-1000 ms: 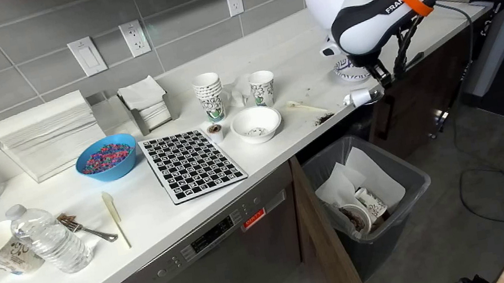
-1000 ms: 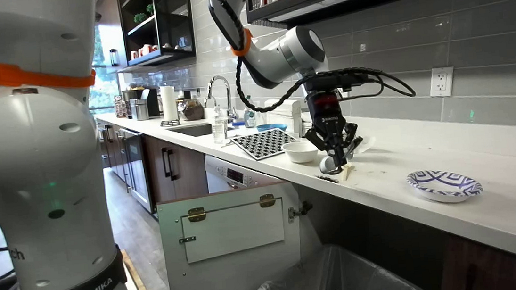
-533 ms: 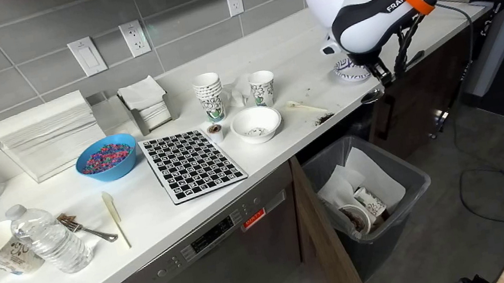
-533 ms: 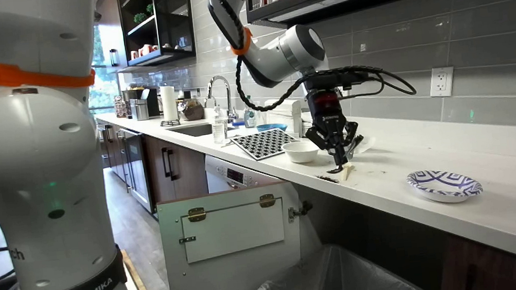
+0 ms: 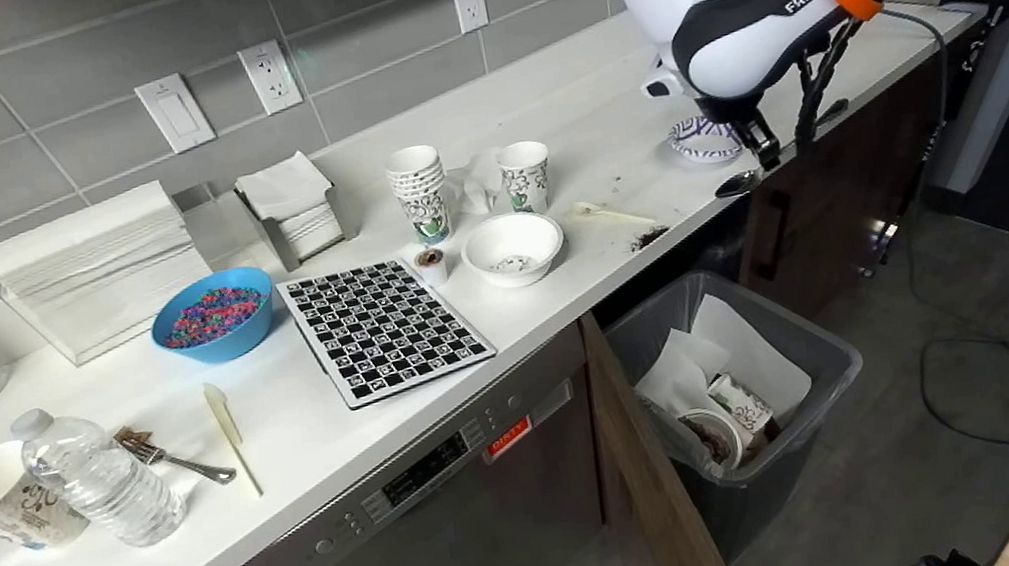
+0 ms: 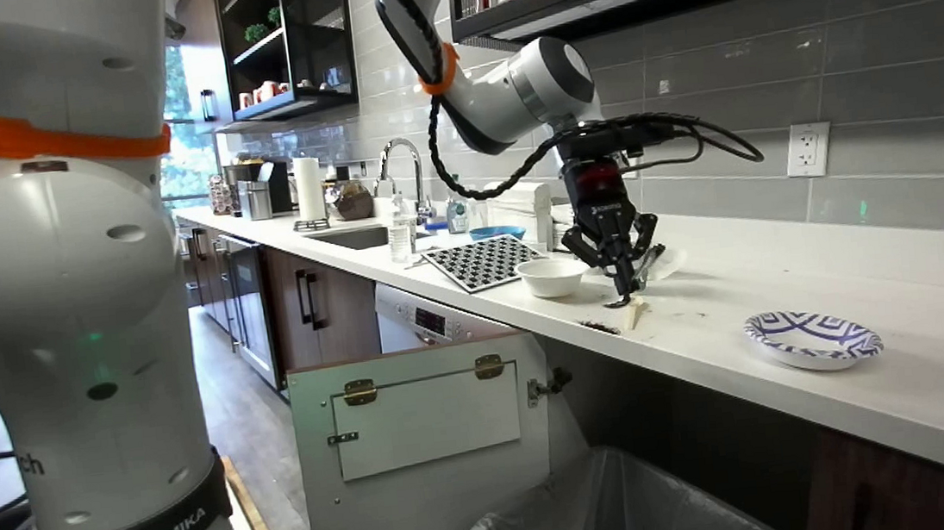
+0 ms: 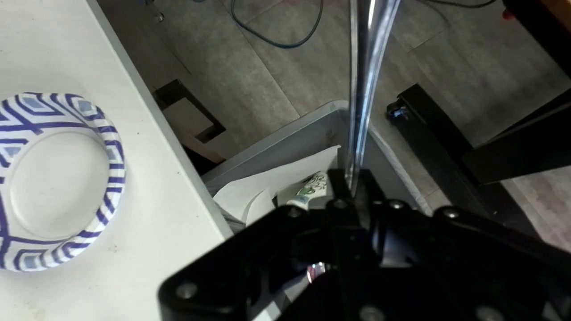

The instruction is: Put the coffee pod on the silver spoon then throw the pod in the bin using the spoon.

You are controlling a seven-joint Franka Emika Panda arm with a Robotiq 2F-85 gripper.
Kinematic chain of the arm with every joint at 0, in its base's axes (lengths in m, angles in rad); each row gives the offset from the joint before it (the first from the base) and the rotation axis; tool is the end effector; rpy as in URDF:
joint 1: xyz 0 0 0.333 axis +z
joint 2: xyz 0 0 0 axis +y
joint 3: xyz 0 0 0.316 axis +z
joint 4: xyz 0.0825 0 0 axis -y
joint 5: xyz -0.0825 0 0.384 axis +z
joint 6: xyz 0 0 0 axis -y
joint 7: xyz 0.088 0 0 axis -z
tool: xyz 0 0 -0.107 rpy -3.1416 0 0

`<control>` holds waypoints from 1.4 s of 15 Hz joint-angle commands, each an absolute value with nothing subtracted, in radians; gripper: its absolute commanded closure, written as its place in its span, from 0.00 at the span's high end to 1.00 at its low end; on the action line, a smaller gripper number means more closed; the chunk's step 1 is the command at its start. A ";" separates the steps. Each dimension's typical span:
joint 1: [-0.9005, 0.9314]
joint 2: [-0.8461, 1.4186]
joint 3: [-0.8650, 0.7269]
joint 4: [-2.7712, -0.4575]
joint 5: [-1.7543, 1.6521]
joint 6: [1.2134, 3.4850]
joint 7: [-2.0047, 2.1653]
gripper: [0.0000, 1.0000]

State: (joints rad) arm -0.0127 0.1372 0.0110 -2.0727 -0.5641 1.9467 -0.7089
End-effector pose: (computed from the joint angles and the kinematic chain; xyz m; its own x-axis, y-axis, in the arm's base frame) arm 0.5456 -0.0370 0.3540 0.5008 0.6990 -0.5105 0.8476 -0.5154 0.1259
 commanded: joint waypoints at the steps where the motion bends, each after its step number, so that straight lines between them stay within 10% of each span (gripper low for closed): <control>1: -0.033 0.106 -0.001 -2.098 -0.504 2.090 -0.632 0.02; 21: -0.162 0.563 0.028 -1.609 -0.054 2.395 -0.624 0.02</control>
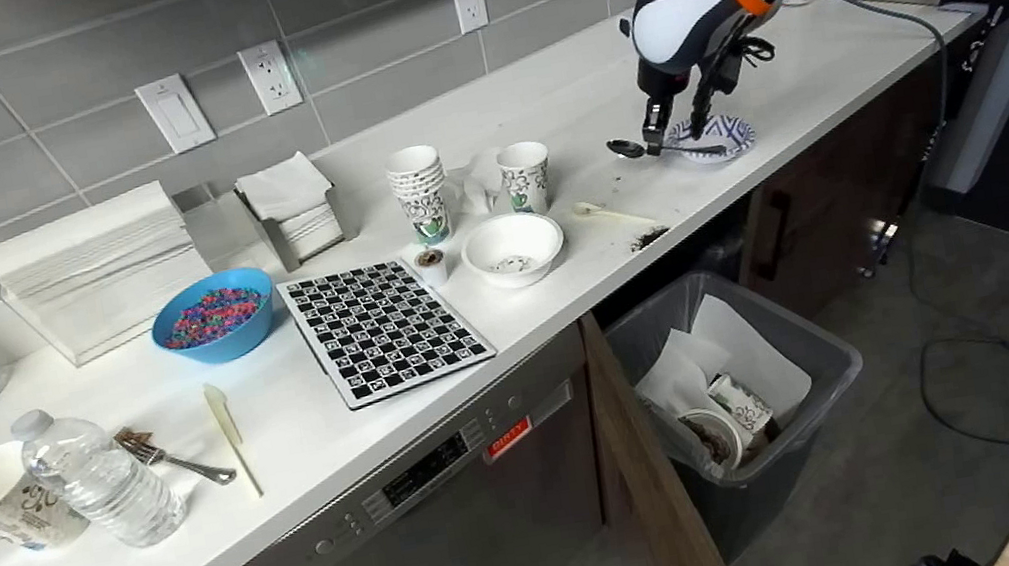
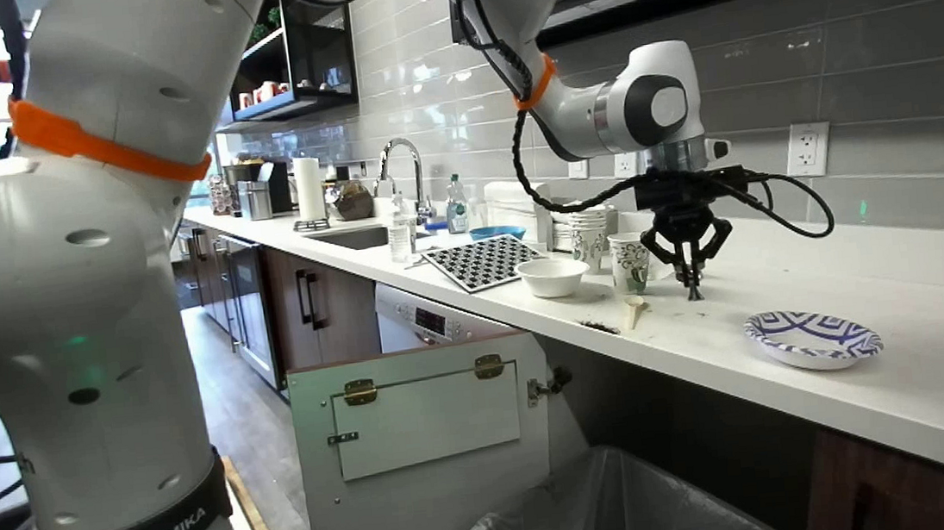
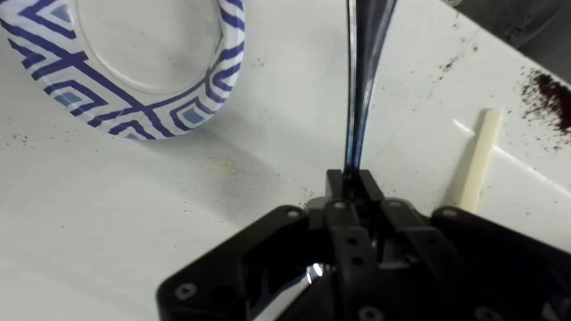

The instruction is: Put the coffee pod on the silver spoon then throw the pod in the bin using the spoon.

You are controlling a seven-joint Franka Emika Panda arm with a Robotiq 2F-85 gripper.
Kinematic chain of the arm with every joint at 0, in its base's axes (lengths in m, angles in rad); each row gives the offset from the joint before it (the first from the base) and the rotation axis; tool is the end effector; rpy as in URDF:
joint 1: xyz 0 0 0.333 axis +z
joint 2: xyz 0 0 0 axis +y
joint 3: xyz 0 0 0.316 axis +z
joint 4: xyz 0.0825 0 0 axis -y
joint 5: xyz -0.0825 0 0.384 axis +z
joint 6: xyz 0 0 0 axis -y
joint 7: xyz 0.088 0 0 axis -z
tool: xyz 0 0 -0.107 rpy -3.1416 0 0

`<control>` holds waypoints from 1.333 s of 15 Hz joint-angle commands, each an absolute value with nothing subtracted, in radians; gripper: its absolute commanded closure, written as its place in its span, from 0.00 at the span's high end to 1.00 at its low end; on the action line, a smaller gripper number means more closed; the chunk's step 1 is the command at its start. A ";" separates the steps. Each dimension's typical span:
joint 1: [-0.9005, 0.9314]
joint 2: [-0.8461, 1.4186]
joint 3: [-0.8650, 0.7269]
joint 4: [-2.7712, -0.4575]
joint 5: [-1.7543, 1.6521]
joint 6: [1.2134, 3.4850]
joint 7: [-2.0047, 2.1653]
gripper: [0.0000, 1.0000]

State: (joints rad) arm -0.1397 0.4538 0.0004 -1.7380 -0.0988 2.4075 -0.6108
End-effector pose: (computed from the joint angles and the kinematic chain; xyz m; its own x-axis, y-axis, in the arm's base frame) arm 0.6752 -0.0953 0.3389 0.8457 0.5183 0.1270 0.4928 -0.8499 0.1867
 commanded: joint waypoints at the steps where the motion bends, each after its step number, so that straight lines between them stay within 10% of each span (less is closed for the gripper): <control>1: -0.166 0.589 0.035 -1.582 -0.049 2.395 -0.623 0.02; 18: -0.178 0.786 0.073 -1.391 -0.047 2.397 -0.590 0.02; 19: -0.177 0.785 0.074 -1.388 -0.049 2.393 -0.591 0.34; 20: -0.175 0.780 0.074 -1.390 -0.052 2.394 -0.590 0.35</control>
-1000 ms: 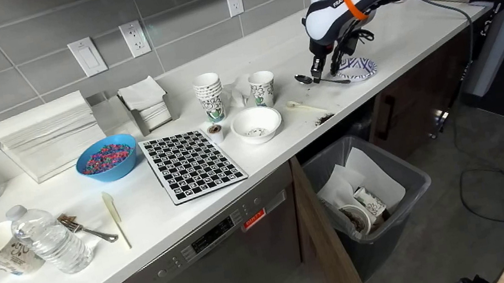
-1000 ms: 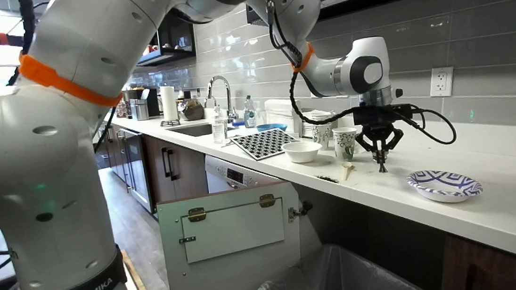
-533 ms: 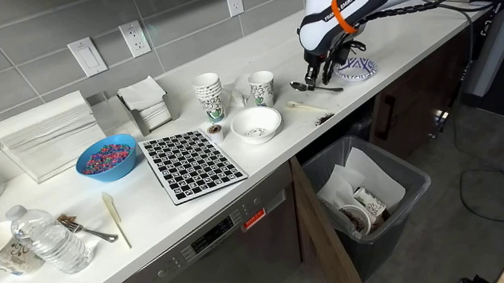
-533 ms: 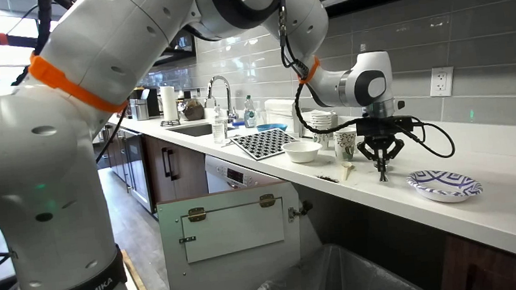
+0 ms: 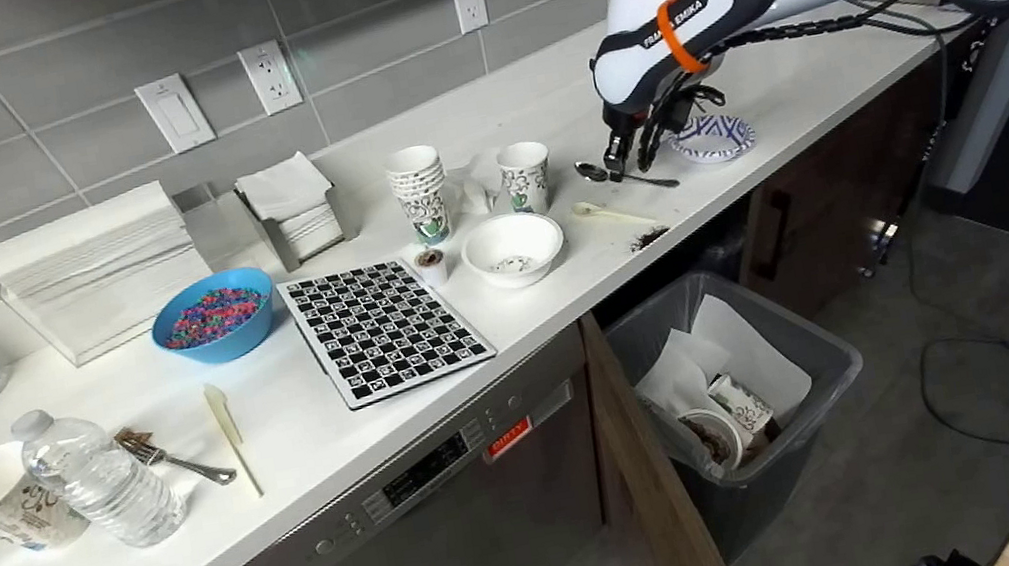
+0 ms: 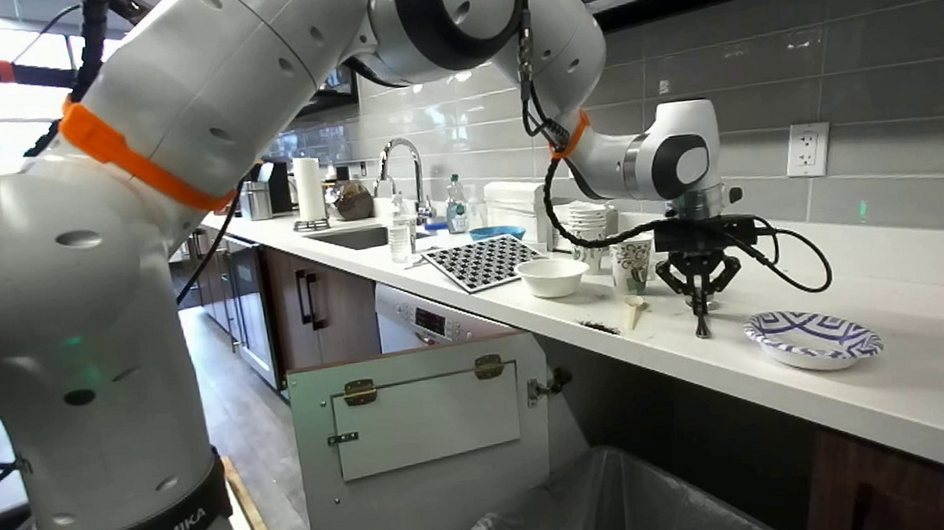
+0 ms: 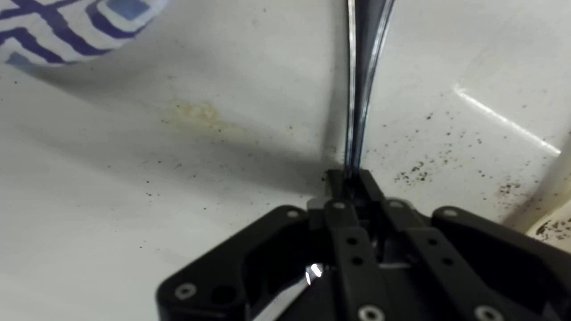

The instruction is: Put the coffee pod on the silver spoon then throw the pod in the bin using the spoon.

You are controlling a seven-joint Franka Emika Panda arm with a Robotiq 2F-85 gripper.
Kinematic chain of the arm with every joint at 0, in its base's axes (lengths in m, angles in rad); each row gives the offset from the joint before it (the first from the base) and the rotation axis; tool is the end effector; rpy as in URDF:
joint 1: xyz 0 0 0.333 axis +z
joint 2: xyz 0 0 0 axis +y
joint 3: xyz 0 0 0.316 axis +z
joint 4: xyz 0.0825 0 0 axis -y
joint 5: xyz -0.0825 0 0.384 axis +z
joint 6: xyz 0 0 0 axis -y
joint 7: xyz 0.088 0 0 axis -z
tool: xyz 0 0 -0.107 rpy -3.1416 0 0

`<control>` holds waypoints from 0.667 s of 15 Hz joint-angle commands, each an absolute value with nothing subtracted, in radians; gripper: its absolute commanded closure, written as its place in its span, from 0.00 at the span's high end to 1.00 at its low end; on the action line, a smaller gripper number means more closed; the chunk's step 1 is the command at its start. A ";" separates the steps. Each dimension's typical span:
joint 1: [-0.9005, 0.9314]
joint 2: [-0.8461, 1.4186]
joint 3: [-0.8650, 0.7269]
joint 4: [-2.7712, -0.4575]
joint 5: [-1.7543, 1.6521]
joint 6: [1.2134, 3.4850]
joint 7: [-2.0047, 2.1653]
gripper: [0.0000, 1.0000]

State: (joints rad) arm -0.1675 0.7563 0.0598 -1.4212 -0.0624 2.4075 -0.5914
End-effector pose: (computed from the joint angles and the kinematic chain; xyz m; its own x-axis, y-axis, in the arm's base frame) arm 0.7440 -0.0906 0.2717 0.8543 0.4859 0.1847 0.4673 -0.8735 0.1364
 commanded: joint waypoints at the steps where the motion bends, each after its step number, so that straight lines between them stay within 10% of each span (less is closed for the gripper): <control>1: -0.171 0.776 0.071 -1.392 -0.056 2.395 -0.585 0.40; 10: -0.122 0.626 0.043 -1.478 -0.104 2.330 -0.532 1.00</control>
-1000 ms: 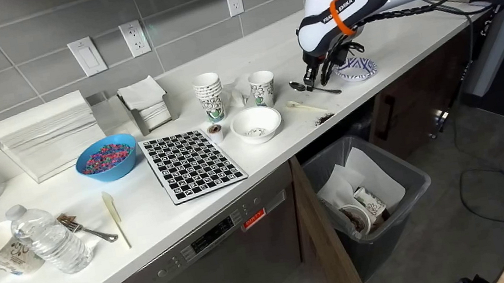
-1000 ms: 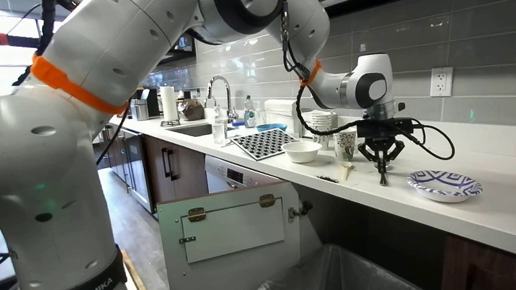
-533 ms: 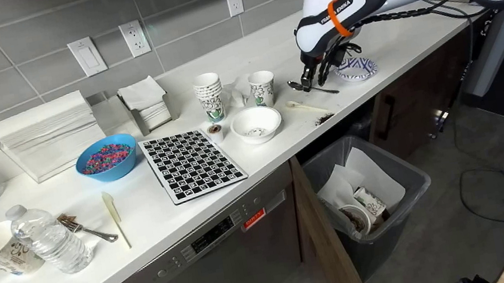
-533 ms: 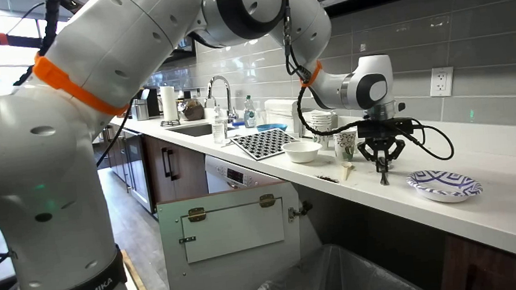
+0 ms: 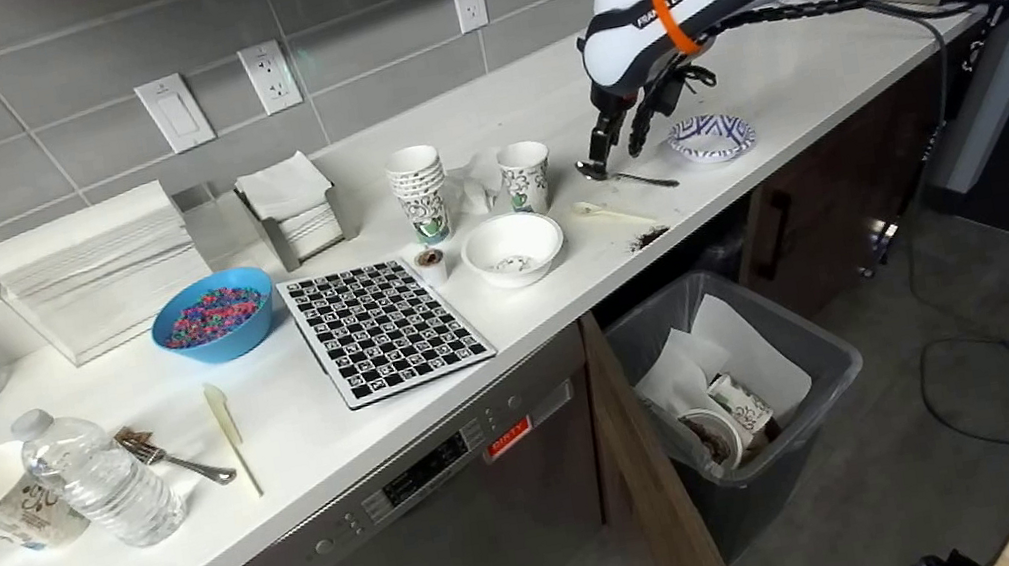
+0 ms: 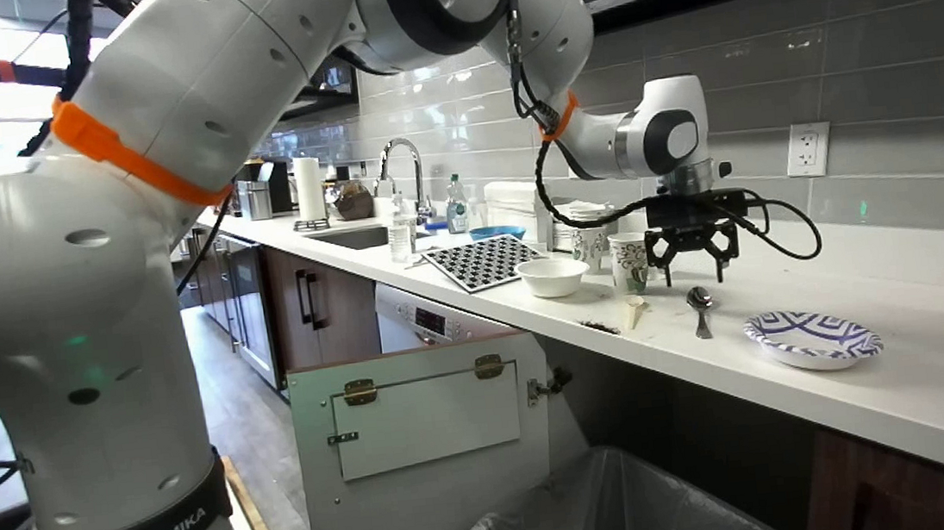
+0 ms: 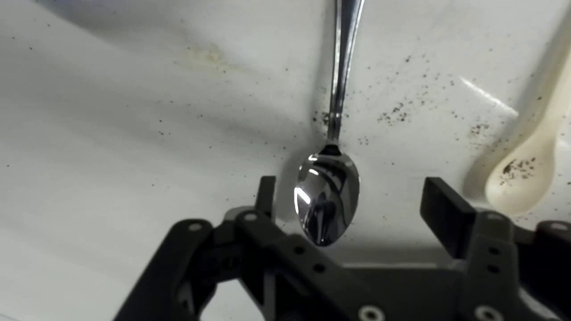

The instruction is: Put the coffee pod on the silver spoon then throw the pod in the bin using the spoon.

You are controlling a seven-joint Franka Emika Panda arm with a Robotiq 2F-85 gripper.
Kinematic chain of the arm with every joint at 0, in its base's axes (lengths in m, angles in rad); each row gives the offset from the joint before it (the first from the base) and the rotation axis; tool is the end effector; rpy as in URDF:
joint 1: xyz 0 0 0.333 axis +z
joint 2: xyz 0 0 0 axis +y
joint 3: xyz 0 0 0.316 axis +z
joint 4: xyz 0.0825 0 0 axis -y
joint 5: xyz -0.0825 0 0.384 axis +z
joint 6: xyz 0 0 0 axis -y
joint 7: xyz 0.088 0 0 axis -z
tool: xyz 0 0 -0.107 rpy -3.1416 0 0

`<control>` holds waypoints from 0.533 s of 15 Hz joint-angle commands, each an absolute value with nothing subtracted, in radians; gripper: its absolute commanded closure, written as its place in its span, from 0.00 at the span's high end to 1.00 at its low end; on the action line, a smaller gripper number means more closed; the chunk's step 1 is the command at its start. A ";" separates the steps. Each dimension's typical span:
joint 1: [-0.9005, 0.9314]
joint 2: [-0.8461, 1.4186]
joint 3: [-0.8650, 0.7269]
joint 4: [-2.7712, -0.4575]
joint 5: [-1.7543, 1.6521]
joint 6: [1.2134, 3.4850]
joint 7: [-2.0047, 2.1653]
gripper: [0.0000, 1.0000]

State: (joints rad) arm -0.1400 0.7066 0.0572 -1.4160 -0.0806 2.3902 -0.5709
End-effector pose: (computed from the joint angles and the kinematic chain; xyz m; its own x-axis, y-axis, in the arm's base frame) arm 0.7479 -0.0722 0.3094 0.8398 0.5023 0.2061 0.4749 -0.8635 0.1699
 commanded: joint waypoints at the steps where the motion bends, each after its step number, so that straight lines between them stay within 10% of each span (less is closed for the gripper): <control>1: -0.122 0.602 0.049 -1.491 -0.101 2.304 -0.539 1.00; 8: -0.102 0.428 0.059 -1.581 -0.080 1.980 -0.556 1.00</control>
